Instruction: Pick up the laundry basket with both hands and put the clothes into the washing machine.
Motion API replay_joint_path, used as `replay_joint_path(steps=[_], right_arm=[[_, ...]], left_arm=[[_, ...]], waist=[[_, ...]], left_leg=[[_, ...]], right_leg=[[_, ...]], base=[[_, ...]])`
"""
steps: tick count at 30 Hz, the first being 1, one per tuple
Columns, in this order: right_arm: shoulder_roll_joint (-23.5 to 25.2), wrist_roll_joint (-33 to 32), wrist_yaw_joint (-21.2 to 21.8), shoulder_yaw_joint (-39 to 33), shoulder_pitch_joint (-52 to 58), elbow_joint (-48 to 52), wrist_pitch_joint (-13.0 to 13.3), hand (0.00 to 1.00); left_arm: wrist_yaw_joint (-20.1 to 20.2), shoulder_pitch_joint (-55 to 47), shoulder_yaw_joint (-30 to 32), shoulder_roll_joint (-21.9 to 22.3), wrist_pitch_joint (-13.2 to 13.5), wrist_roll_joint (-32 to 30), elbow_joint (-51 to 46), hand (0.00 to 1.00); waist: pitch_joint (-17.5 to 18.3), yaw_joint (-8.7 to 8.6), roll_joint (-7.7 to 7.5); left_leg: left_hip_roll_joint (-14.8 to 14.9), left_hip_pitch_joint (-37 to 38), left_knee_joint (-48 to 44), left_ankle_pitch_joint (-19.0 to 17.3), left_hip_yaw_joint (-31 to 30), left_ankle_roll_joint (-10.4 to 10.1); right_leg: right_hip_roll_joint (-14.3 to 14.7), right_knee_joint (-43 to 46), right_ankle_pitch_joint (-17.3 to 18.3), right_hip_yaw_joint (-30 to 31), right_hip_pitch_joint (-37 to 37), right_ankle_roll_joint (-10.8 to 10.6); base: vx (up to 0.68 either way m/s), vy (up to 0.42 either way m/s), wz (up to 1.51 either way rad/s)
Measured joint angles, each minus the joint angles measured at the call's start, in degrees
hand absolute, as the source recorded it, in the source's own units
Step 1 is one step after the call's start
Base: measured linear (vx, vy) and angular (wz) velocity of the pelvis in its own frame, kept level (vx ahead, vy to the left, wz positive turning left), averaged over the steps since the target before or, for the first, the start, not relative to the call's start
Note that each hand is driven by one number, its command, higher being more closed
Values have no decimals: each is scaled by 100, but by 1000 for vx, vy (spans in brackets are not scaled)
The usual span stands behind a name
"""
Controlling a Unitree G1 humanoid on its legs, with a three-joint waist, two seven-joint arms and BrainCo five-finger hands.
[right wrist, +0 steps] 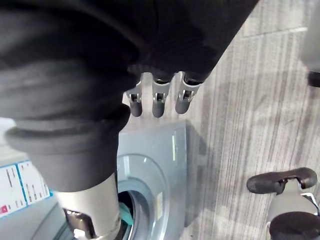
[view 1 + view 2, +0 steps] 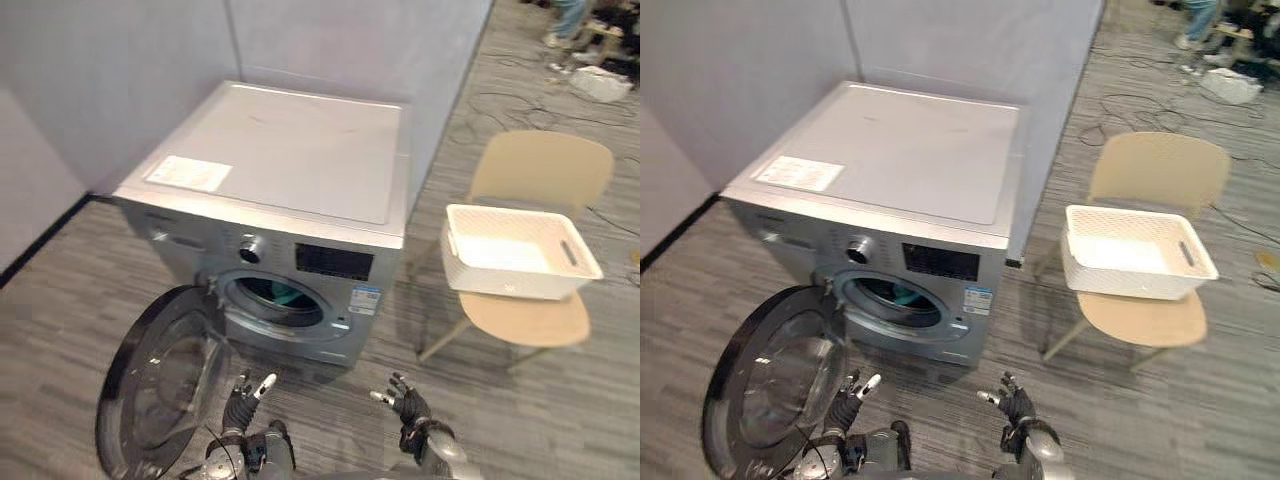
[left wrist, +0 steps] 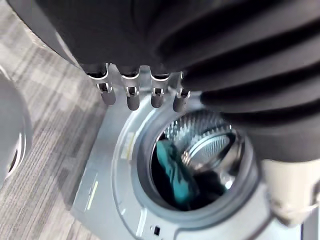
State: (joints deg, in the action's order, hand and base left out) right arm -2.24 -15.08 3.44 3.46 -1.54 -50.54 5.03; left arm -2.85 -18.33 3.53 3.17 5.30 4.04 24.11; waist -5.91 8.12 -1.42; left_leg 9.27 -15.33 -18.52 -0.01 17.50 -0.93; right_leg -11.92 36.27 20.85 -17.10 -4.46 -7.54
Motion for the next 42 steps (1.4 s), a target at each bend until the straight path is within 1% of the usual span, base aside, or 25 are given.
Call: replay_joint_path(steps=[1,4,5,6,8,10,11,13,14,15,16,18,19,24,26,28,29,31,32,33,34,35,38,40,42], right_arm=[[-108,77,-11,65,-280,-143,-5,0],[-294,421,-90,92,-495,-314,15,0],[-330,468,-99,-2,-519,-472,4,0],[-377,506,-103,-147,-444,-606,-29,0],[-442,533,-107,-317,-402,-740,-87,0],[-606,624,-107,-561,-306,-893,-122,0],[-648,639,-105,-609,-259,-893,-123,0],[-771,675,-93,-876,-120,-895,-126,0],[-797,677,-92,-1077,-37,-905,-131,0],[-794,682,-91,-1221,36,-911,-147,0],[-753,698,-90,-1376,154,-938,-183,0],[-611,803,-41,-1375,362,-976,-218,0],[-488,880,7,-1389,475,-1049,-261,0],[-408,925,36,-1415,723,-1085,-333,0],[-386,1024,54,-1358,828,-980,-380,0],[-431,1127,74,-1052,816,-774,-400,0],[-453,1135,91,-934,812,-716,-404,0],[-595,1264,220,-526,668,-577,-435,0],[-623,1298,254,-447,593,-545,-438,0],[-730,1304,309,-211,247,-338,-431,0],[-767,1305,307,-165,-11,-168,-429,0],[-776,1302,304,-165,-106,-89,-421,0],[-808,1291,286,-171,-425,294,-395,0],[-809,1276,246,-172,-511,457,-384,0],[-839,1185,159,-193,-548,567,-373,0]], left_arm=[[10,-100,52,81,11,138,-159,0],[-42,-257,440,129,26,507,-275,0],[-115,-309,656,130,35,653,-258,0],[-151,-359,872,110,34,725,-254,0],[-211,-473,1180,139,31,780,-262,0],[-288,-627,1945,205,26,1029,-296,0],[-357,-677,2145,227,35,1172,-357,0],[-526,-774,2859,282,93,1470,-528,0],[-635,-770,3186,285,122,1567,-647,0],[-694,-742,3376,277,130,1567,-781,0],[-803,-642,3585,287,134,1566,-1013,0],[-960,-437,3737,240,174,1564,-1399,0],[-1041,-72,3741,194,183,1547,-1684,0],[-1294,256,3865,135,30,1208,-1815,0],[-1258,245,3945,-113,-125,1088,-1794,0],[-1088,337,3803,-688,-256,896,-1519,0],[-1011,419,3703,-887,-269,872,-1322,0],[-412,851,3197,-1698,-388,939,-175,0],[-234,1012,3034,-1864,-426,1000,164,0],[371,1816,2369,-2288,-547,1278,1169,0],[667,2408,1975,-2438,-606,1392,1642,0],[725,2688,1836,-2468,-615,1428,1809,0],[866,4168,1255,-2446,-635,1583,2618,0],[752,4741,1136,-2349,-618,1692,2899,0],[888,4918,1034,-2333,-463,1900,3049,0]], waist=[[-57,56,84],[-75,70,353],[-102,50,442],[-119,56,437],[-128,78,490],[-138,66,441],[-134,67,449],[-76,40,538],[-33,32,599],[-7,16,627],[74,-21,601],[185,-128,462],[230,-178,384],[383,-330,302],[486,-415,244],[504,-431,220],[502,-430,279],[421,-438,270],[360,-448,269],[99,-492,227],[-61,-585,124],[-164,-592,82],[-500,-648,-217],[-583,-748,-283],[-694,-695,-270]], left_leg=[[-53,-26,203,199,-20,26],[-52,-147,587,639,-326,-71],[-98,-86,906,946,-391,-129],[-123,-69,1052,1070,-355,-174],[-130,-102,780,907,-302,3],[-24,-217,-606,225,-430,40],[44,-177,-915,57,-527,-17],[357,40,-1368,-256,-1010,-334],[557,226,-1266,-306,-1212,-435],[534,388,-998,-430,-1312,-613],[270,475,-663,-490,-1262,-609],[-8,571,-90,-489,-1312,-618],[-266,698,454,-491,-1372,-601],[-749,1048,1057,-287,-1228,-396],[-766,1157,1365,-121,-1078,-379],[-720,1200,1716,82,-874,-395],[-712,1194,1801,132,-848,-438],[-622,1169,2100,387,-610,-414],[-604,1150,2126,447,-567,-449],[-509,920,2180,595,-409,-456],[-414,629,2178,692,-299,-453],[-405,539,2183,757,-272,-437],[-317,25,2208,1013,-155,-343],[-258,-176,2160,1028,-126,-337],[-215,-249,2144,1026,-52,-339]], right_leg=[[58,-400,86,-101,153,154],[319,-1135,68,-561,430,231],[382,-1329,-30,-832,545,395],[362,-1411,-104,-1024,564,499],[246,-1415,-176,-1215,581,575],[-96,-1445,-364,-1251,593,466],[-163,-1483,-420,-1236,615,418],[-326,-1626,-675,-1179,610,249],[-404,-1652,-823,-1139,543,151],[-500,-1652,-929,-1130,484,62],[-582,-1839,-1103,-1157,511,-48],[-650,-2182,-1203,-1208,574,-56],[-820,-2270,-1351,-1383,629,-49],[-1247,-2317,-1462,-1321,697,-175],[-1249,-2357,-1505,-1188,591,-113],[-1219,-2391,-1600,-1077,348,-150],[-1212,-2404,-1669,-1073,277,-122],[-1115,-2465,-1861,-943,-6,-141],[-1095,-2479,-1910,-912,-69,-140],[-1014,-2481,-2052,-787,-428,-156],[-972,-2454,-2143,-769,-715,-142],[-939,-2449,-2183,-757,-814,-138],[-839,-2456,-2396,-627,-1410,-101],[-823,-2456,-2436,-606,-1606,-72],[-783,-2451,-2448,-540,-1720,-59]], base=[[-148,-70,27],[-199,-89,54],[-228,-24,79],[-241,8,81],[-158,60,46],[-125,148,22],[-119,236,7],[-87,354,2],[-47,445,5],[-68,633,23],[-73,433,52],[-107,349,81],[-132,295,76],[-140,187,14],[-92,33,-30],[-99,-16,-41],[-80,-45,-27],[-65,-50,-32],[-129,-57,-46],[-148,-58,-34],[-157,-60,-29],[-104,-47,-12],[-62,-40,-13],[-17,-47,-8],[-2,-64,-13]])
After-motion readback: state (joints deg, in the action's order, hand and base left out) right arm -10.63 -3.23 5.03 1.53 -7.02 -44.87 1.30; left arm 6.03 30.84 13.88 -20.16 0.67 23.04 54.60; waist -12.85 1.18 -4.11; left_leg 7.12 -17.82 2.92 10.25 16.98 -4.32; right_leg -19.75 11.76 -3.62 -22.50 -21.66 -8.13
